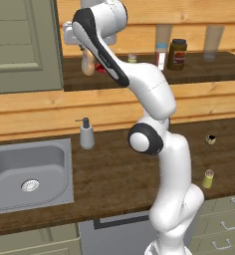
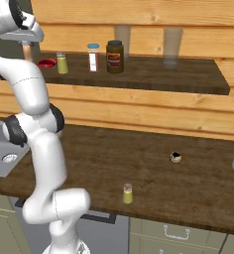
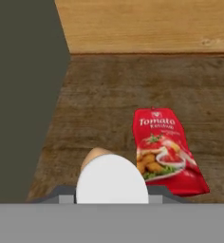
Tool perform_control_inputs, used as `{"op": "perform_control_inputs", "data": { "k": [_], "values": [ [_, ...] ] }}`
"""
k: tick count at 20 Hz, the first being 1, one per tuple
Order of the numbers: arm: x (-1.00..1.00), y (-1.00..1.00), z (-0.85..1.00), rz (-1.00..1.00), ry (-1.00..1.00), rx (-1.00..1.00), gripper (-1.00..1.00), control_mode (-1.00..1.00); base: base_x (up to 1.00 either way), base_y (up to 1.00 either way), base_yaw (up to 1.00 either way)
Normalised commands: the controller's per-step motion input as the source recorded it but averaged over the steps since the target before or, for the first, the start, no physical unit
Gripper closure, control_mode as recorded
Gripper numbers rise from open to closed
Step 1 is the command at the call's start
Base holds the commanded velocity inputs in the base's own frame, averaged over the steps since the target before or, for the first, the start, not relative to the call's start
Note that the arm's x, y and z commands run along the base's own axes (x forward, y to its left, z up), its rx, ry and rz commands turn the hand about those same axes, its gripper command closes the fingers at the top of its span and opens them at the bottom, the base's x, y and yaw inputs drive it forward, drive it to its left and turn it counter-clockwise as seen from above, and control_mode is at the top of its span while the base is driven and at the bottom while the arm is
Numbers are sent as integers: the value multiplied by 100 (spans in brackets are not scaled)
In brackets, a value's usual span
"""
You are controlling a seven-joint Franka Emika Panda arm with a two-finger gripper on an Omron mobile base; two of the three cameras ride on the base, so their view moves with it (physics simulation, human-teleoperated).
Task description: Put the shaker and condiment bottle from the counter next to their counterparts in the cabinet.
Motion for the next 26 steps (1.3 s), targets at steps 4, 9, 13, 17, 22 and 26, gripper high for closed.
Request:
{"op": "perform_control_inputs", "data": {
  "k": [4,9,13,17,22,26],
  "values": [
    [10,0,-33,0,3,0,100,-100,0,0,0],
    [13,0,-33,0,7,0,100,-100,0,0,0],
    [16,0,-16,0,6,0,100,-100,0,0,0],
    [0,9,-4,0,1,0,100,-100,0,0,0],
    [2,36,-4,0,3,-1,-100,-100,0,0,0],
    [20,9,0,0,9,-1,-100,-100,0,0,0]
  ]
}}
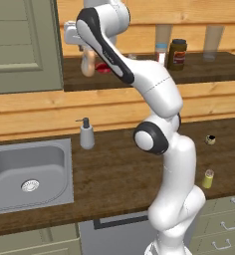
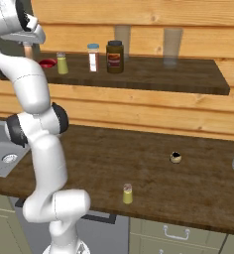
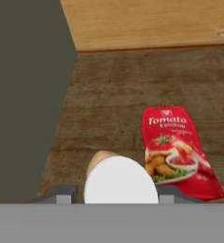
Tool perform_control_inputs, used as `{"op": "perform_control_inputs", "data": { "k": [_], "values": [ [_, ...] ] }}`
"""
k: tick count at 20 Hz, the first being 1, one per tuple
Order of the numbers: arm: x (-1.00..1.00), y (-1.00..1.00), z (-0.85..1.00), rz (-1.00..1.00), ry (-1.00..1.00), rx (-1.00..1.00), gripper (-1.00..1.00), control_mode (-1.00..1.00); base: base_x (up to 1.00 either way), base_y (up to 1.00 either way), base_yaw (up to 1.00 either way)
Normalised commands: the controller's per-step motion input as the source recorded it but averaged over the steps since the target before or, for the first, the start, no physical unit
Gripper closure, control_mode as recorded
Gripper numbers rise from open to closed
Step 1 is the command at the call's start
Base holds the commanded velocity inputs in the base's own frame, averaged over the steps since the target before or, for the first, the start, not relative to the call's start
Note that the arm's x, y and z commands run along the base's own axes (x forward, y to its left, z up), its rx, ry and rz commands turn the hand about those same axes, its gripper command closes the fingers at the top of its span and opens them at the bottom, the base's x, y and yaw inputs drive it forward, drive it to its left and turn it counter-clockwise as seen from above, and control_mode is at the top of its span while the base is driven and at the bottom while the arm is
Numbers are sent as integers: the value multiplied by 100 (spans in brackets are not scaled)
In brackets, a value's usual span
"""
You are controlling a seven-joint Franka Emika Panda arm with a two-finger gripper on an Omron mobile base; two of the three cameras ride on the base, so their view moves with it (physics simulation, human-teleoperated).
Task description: Put the shaker and condiment bottle from the counter next to their counterparts in the cabinet.
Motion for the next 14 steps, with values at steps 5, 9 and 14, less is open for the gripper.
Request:
{"op": "perform_control_inputs", "data": {
  "k": [5,9,14],
  "values": [
    [40,6,10,0,16,0,-100,-100,0,0,0],
    [27,14,46,0,17,-1,-100,-100,0,0,0],
    [2,13,51,0,17,-1,-100,-100,0,0,0]
  ]
}}
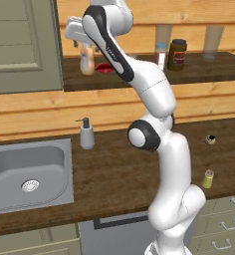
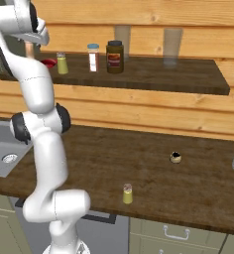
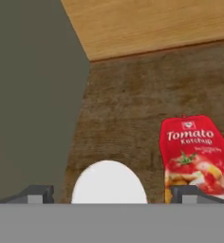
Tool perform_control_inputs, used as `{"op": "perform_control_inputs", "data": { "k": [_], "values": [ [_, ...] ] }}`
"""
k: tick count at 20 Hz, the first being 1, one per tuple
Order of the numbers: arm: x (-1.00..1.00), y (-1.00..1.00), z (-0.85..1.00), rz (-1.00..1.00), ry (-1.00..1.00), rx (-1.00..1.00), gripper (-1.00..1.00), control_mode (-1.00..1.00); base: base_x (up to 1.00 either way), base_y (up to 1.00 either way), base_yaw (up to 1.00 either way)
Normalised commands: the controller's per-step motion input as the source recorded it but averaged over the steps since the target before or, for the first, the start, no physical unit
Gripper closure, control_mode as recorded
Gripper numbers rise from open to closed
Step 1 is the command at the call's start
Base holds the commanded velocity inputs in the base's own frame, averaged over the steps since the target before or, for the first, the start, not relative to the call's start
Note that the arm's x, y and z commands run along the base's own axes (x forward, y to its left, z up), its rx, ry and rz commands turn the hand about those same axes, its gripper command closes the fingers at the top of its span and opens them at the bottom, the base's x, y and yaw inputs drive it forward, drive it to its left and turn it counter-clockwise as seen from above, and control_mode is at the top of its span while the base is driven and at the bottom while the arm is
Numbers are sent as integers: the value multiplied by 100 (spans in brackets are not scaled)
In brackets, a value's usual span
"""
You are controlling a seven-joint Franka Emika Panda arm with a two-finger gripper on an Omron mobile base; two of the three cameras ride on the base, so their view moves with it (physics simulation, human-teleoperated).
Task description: Put the shaker and condiment bottle from the counter next to their counterparts in the cabinet.
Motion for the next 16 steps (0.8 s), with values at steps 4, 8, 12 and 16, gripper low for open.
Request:
{"op": "perform_control_inputs", "data": {
  "k": [4,8,12,16],
  "values": [
    [0,13,65,0,13,-2,-100,-100,0,0,0],
    [0,0,67,0,9,-1,-100,-100,0,0,0],
    [0,0,7,0,2,-1,-100,-100,0,0,0],
    [6,0,23,0,0,1,-100,-100,0,0,0]
  ]
}}
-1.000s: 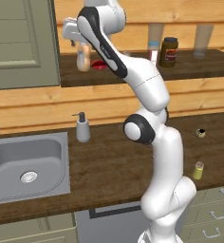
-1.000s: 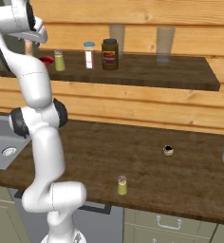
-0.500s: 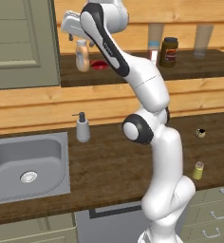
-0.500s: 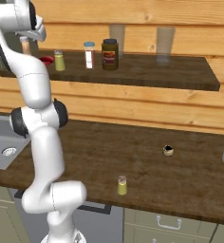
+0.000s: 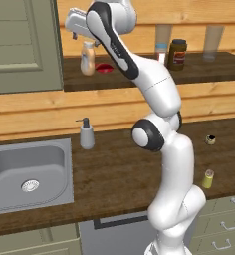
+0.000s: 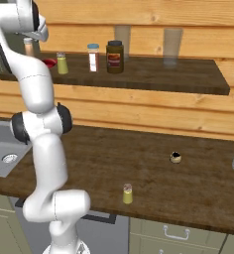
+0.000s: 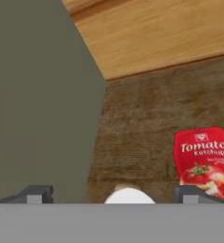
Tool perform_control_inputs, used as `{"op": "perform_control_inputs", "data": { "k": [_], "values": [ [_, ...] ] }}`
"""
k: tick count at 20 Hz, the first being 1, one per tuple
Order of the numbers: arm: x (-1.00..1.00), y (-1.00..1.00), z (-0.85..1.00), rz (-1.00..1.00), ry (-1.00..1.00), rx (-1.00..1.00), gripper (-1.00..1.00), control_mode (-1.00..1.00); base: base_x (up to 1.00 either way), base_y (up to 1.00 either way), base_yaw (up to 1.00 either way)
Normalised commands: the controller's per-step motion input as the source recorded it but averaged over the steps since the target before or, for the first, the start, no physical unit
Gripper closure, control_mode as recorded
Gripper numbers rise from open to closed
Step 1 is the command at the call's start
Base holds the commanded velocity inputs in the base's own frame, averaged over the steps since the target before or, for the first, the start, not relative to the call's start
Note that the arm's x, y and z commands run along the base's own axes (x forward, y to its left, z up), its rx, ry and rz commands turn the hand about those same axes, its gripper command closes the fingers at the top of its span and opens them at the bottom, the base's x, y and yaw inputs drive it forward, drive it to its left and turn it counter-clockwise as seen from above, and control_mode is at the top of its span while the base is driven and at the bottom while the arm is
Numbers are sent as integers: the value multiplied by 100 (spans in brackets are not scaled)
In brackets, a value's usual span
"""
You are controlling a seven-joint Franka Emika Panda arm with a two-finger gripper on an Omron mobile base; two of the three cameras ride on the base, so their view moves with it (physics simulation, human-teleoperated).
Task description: Put the shaker and condiment bottle from the counter next to their counterparts in the cabinet.
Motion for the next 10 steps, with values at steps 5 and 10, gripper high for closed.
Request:
{"op": "perform_control_inputs", "data": {
  "k": [5,10],
  "values": [
    [21,0,93,0,0,1,-100,-100,0,0,0],
    [4,0,53,1,0,1,-100,-100,0,0,0]
  ]
}}
